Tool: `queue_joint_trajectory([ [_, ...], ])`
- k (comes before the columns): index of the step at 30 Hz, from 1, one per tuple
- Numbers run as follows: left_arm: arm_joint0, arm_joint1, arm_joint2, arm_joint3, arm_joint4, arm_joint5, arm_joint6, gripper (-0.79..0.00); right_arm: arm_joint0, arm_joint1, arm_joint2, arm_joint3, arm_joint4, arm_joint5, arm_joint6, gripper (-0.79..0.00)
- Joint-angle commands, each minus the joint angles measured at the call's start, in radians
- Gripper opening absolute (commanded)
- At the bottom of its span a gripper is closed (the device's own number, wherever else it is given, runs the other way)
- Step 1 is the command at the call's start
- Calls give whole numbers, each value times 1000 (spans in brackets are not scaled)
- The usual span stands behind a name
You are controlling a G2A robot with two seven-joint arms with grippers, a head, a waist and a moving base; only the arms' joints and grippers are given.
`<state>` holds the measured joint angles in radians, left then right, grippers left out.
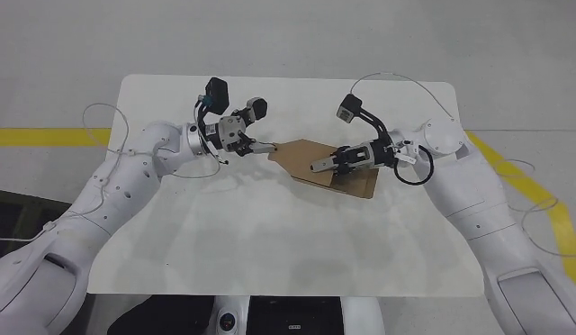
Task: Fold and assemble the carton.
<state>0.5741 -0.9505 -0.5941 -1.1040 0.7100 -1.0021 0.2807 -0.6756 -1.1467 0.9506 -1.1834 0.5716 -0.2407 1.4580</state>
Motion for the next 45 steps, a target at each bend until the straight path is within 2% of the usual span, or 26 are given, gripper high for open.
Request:
queue_joint_trajectory([
  [1, 6, -4, -6, 3, -2, -6, -7, 0, -1, -1, 1, -4, 20, 1, 10, -785],
  [17, 24, -33, -33, -13, -11, -10, -46, 0, 9, -12, -5, -13, 66, 3, 21, -785],
  [33, 25, -60, -2, -42, -10, -10, -51, 0, 1, -21, 1, 5, 126, -6, 49, -785],
  [45, 7, -70, 25, -38, -17, -10, -32, 0, 1, -27, -1, 8, 137, -6, 65, -785],
])
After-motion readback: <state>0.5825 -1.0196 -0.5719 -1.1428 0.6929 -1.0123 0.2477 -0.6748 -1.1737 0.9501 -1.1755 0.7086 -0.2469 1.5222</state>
